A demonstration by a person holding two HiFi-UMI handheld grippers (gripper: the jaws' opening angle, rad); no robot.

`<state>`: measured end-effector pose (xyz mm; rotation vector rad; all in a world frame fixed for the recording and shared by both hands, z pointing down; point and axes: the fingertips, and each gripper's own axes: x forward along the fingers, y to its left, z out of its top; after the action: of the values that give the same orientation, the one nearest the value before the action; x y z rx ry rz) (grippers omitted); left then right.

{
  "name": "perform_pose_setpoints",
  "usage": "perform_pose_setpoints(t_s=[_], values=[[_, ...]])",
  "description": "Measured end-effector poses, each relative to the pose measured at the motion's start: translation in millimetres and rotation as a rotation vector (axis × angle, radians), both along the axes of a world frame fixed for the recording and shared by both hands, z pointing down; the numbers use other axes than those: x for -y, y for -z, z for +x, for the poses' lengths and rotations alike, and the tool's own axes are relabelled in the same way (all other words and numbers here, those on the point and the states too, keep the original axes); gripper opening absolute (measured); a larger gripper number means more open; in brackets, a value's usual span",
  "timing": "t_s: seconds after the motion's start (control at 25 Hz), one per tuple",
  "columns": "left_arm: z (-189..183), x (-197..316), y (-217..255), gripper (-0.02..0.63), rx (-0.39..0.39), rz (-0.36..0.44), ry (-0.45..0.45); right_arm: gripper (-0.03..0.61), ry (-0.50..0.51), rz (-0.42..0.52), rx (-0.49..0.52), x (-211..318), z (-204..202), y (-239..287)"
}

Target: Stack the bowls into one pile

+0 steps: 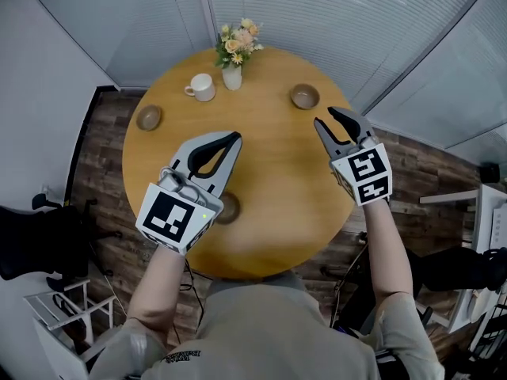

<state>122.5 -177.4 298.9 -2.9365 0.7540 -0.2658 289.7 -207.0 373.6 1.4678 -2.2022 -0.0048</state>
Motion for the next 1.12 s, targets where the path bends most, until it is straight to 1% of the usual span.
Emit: perform_pose_setpoints(t_s=[0.08, 0.2, 0.4, 0.52, 0.68, 0.84, 0.92, 1.12], values=[[9, 12, -14, 0.020, 0.012, -0.019, -0.005, 0.117, -0.006, -0.046, -0.001, 19, 10, -22], [20, 31, -37, 0.020, 0.008, -0.078, -0.004, 0.117, -0.028, -0.115, -0.002, 47, 26, -60], [37, 48, -52, 0.020, -0.020, -0.119, -0.019, 0.117, -0.023, -0.209, -0.101, 78, 43, -119], [47, 57, -60, 0.020, -0.011, -0.124, -0.024, 0.117, -0.008, -0.258, -0.136, 89, 48, -146], [56, 68, -71, 0.020, 0.001, -0.112, -0.032, 0.117, -0.002, -0.299, -0.174, 105, 54, -176], [63, 84, -93, 0.020, 0.026, -0.129, -0.024, 0.117, 0.005, -0.327, -0.229, 126, 63, -202], [65, 90, -104, 0.020, 0.037, -0.140, -0.019, 0.117, 0.008, -0.356, -0.253, 130, 66, -218], [74, 100, -118, 0.020, 0.021, -0.168, 0.011, 0.117, 0.021, -0.422, -0.299, 136, 69, -255]])
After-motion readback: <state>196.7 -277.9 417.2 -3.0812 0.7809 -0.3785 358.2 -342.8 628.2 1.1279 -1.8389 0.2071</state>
